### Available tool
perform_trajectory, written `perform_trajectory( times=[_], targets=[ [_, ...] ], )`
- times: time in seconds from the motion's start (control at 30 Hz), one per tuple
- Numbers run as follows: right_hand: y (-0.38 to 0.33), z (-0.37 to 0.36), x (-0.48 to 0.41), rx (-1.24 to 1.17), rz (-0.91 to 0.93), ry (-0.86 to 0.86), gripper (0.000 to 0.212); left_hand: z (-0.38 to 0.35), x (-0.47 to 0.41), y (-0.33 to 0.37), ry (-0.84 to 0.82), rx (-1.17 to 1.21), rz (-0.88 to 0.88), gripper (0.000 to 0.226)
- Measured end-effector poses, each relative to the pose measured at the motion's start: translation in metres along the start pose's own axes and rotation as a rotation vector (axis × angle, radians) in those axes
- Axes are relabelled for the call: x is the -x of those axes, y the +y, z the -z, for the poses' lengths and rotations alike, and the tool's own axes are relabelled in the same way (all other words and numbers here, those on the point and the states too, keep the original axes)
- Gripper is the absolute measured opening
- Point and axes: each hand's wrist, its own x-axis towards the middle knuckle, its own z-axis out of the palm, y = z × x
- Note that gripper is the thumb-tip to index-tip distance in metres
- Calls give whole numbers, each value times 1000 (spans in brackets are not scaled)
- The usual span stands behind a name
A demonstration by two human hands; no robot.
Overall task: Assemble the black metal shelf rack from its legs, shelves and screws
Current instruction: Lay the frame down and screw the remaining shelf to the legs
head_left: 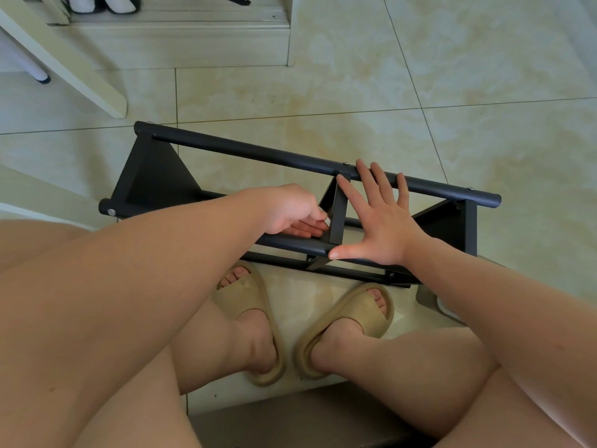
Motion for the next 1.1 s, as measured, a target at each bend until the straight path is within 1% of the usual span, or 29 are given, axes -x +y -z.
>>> perform_trajectory(
  times=[0.5,1.1],
  targets=[
    [1,-2,0,-5,1,17,130,3,-2,-1,-20,-80,-2,7],
    [1,-3,-1,0,-2,19,130,4,7,0,1,-340,-19,17]
  ],
)
